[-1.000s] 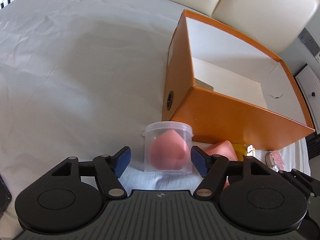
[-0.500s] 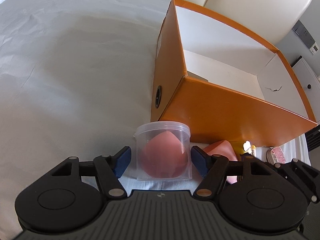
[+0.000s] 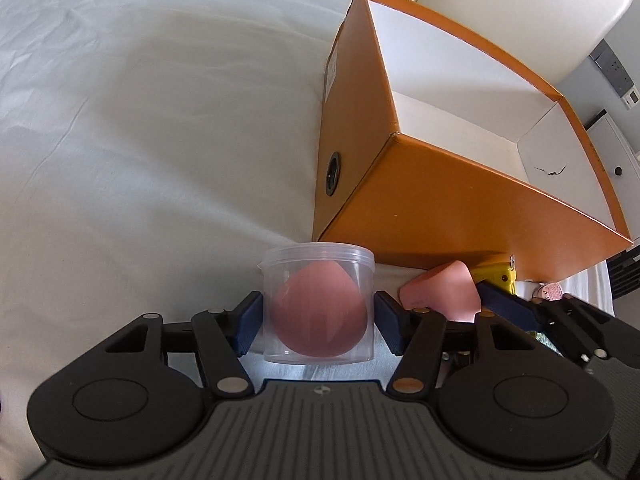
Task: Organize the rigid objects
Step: 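Grasp the pink bottle with the right gripper while the left holds the cup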
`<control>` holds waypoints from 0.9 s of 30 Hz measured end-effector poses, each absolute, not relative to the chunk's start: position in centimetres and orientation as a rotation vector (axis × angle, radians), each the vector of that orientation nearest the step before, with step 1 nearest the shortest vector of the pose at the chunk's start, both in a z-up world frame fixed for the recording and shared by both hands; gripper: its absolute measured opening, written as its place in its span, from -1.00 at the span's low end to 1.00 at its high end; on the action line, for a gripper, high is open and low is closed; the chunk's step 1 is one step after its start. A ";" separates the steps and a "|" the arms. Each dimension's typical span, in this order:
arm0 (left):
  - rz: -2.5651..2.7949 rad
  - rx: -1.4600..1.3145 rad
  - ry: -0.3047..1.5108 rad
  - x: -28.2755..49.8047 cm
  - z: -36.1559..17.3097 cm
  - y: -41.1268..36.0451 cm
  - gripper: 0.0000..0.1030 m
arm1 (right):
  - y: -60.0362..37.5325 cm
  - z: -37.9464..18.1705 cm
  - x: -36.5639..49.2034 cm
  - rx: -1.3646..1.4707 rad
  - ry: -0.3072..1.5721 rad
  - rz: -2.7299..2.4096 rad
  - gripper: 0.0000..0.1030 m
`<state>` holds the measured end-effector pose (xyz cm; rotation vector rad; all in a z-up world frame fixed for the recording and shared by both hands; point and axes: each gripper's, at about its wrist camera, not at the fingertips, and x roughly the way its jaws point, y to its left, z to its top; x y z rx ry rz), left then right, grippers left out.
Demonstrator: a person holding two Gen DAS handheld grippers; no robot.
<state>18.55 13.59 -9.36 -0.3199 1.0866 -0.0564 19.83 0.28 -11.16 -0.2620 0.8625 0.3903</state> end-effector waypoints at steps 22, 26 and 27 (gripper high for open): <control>-0.093 -0.331 1.023 17.8 -8.4 13.3 0.33 | 0.8 -10.8 18.7 -0.235 0.863 0.378 -0.17; -0.118 -0.334 0.990 16.9 -7.2 13.2 0.33 | 0.2 -9.4 17.7 -0.214 0.844 0.386 -0.18; -0.119 -0.328 0.982 16.6 -6.8 13.2 0.33 | 0.0 -8.9 17.6 -0.206 0.839 0.390 -0.18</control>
